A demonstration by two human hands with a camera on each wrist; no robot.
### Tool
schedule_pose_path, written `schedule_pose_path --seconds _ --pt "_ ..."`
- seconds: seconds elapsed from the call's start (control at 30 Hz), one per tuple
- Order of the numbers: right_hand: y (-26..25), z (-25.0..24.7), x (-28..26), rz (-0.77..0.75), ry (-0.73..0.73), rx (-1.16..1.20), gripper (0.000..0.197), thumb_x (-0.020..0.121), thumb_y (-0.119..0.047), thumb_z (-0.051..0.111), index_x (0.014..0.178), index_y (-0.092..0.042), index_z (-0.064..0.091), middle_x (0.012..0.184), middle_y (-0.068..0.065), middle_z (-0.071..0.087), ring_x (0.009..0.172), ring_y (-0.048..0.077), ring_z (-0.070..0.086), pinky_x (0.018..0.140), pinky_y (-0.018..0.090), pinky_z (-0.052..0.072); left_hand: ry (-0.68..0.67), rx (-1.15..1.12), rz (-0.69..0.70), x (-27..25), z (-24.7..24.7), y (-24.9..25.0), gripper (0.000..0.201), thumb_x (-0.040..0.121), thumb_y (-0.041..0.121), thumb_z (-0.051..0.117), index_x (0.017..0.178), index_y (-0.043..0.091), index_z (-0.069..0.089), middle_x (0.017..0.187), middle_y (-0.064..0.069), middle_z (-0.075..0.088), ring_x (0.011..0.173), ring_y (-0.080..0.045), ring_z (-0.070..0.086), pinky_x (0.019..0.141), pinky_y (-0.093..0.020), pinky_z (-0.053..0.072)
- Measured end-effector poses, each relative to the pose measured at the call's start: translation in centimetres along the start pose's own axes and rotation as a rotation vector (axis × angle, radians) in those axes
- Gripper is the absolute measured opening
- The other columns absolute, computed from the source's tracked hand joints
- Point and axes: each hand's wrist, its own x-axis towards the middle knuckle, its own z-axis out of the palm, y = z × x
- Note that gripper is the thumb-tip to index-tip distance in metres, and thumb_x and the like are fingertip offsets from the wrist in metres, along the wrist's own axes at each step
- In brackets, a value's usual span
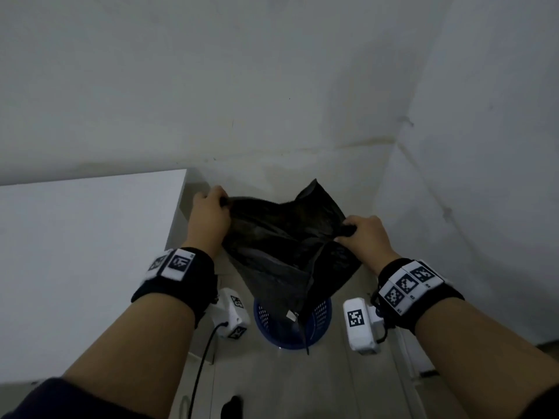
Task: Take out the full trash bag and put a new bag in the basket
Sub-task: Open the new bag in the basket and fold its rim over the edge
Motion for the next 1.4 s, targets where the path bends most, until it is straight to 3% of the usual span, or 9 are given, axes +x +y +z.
schedule_pose_path --seconds 0.17,0.27,0.37,0.53,0.73,0.83,1.0,1.2,1.4 --pt "1.9 0.6 0.0 0.039 0.140 0.198 0.030 0.084 -0.001 0.056 0.112 -0.008 0.061 0.115 0.015 0.060 0.095 0.024 0.056 0.077 0.022 0.038 0.069 -0.517 -0.428 -0.1 1.5 -1.9 0.033 0.094 0.030 0.049 0.117 0.007 0.042 0.122 -0.023 0.054 0.109 -0.038 0.055 0.098 -0.053 0.047" --pt "2.0 1.0 -0.4 0.029 0.100 0.407 0.055 0.080 0.012 0.042 0.118 -0.020 0.066 0.110 0.005 0.066 0.101 0.020 0.060 0.083 0.019 0.043 -0.110 -0.529 -0.208 -1.4 1.9 -1.2 0.056 0.083 0.044 0.068 0.123 0.017 0.040 0.125 -0.012 0.053 0.107 -0.024 0.056 0.095 -0.044 0.049" --pt "2.0 1.4 -0.4 0.048 0.158 0.494 0.054 0.081 0.009 0.037 0.115 -0.018 0.069 0.113 0.007 0.067 0.098 0.021 0.063 0.077 0.015 0.046 -0.281 0.031 0.093 -1.9 2.6 -2.0 0.063 0.068 0.027 0.085 0.119 0.011 0.051 0.116 -0.013 0.049 0.104 -0.030 0.053 0.088 -0.036 0.044" --pt "3.2 3.1 -0.8 0.034 0.134 0.213 0.051 0.078 -0.035 0.074 0.125 -0.024 0.056 0.120 0.008 0.044 0.095 0.018 0.051 0.091 0.022 0.046 0.036 0.007 -0.091 -2.3 2.8 -4.4 0.013 0.090 0.003 0.053 0.102 -0.003 0.053 0.109 -0.026 0.053 0.093 -0.041 0.055 0.073 -0.035 0.038" --pt "4.6 5.1 -0.7 0.119 0.306 0.170 0.032 0.082 0.002 0.052 0.101 -0.016 0.071 0.116 0.014 0.060 0.086 0.025 0.058 0.081 0.023 0.044 0.269 -0.468 -0.311 -2.9 3.1 -4.9 0.034 0.079 -0.008 0.034 0.105 0.014 0.038 0.106 -0.019 0.053 0.092 -0.028 0.053 0.087 -0.044 0.046" --pt "3.9 6.1 -0.7 0.010 0.221 0.187 0.048 0.080 0.010 0.044 0.114 -0.013 0.069 0.125 0.011 0.052 0.097 0.025 0.057 0.087 0.019 0.040 0.008 -0.308 -0.099 -2.9 4.3 -5.0 0.042 0.080 -0.003 0.053 0.120 0.006 0.041 0.122 -0.017 0.040 0.100 -0.020 0.042 0.094 -0.028 0.036" --pt "3.3 8.1 0.1 0.024 0.268 0.247 0.050 0.081 0.018 0.039 0.115 -0.003 0.069 0.135 0.013 0.054 0.118 0.021 0.052 0.086 -0.009 0.023 0.075 -0.286 -0.156 -1.9 5.1 -6.9 0.042 0.079 -0.006 0.047 0.119 0.003 0.051 0.119 -0.012 0.049 0.098 -0.025 0.052 0.085 -0.028 0.040" --pt "3.8 10.7 0.5 -0.042 0.145 0.190 0.047 0.086 0.011 0.045 0.124 -0.008 0.064 0.151 0.010 0.038 0.138 0.025 0.038 0.106 0.018 0.029 -0.315 -0.163 -0.119 -1.4 7.3 -8.7 0.061 0.088 -0.001 0.047 0.147 0.012 0.036 0.145 -0.016 0.038 0.132 -0.031 0.040 0.107 -0.032 0.031" --pt "4.2 13.5 0.9 -0.025 0.027 0.329 0.054 0.091 0.010 0.037 0.125 -0.023 0.064 0.148 0.004 0.038 0.134 0.017 0.040 0.111 0.029 0.035 -0.423 -0.279 -0.151 -1.9 9.8 -10.3 0.078 0.090 0.000 0.052 0.155 0.019 0.013 0.157 -0.006 0.015 0.138 -0.027 0.032 0.096 -0.023 0.031"
